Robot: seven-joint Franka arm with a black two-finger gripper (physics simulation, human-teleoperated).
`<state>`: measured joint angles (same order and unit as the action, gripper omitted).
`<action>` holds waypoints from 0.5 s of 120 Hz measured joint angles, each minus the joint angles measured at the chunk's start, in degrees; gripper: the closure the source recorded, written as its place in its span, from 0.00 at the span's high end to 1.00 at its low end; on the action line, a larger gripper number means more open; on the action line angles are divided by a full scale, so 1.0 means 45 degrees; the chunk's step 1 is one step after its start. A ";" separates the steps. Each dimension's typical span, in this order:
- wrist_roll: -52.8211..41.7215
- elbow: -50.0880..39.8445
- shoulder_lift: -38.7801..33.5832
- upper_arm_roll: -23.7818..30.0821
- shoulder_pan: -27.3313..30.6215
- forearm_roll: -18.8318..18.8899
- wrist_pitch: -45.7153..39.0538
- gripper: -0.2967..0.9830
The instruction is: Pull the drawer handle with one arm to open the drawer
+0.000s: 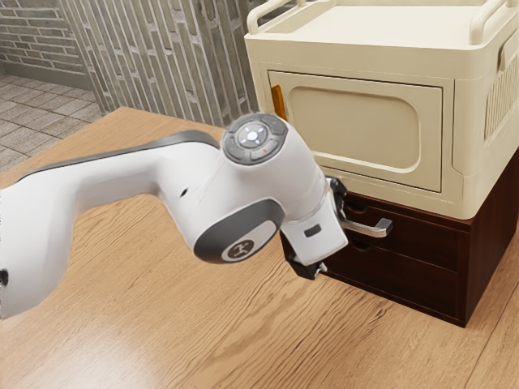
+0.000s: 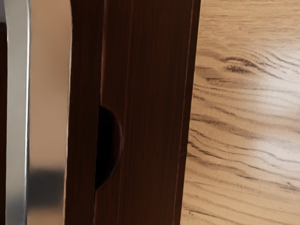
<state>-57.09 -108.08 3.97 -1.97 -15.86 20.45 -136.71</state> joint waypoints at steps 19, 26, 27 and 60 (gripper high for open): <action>0.0049 -0.0039 0.0063 -0.0002 -0.0016 0.0074 -0.0062 0.82; 0.0046 -0.0107 0.0007 0.0000 -0.0025 0.0072 -0.0071 0.80; 0.0045 -0.0122 -0.0010 0.0002 -0.0026 0.0075 -0.0073 0.79; 0.0034 -0.1056 -0.0989 0.0037 -0.0091 0.0183 -0.0189 0.74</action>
<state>-56.94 -112.83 -0.48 -1.81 -16.27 21.27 -137.55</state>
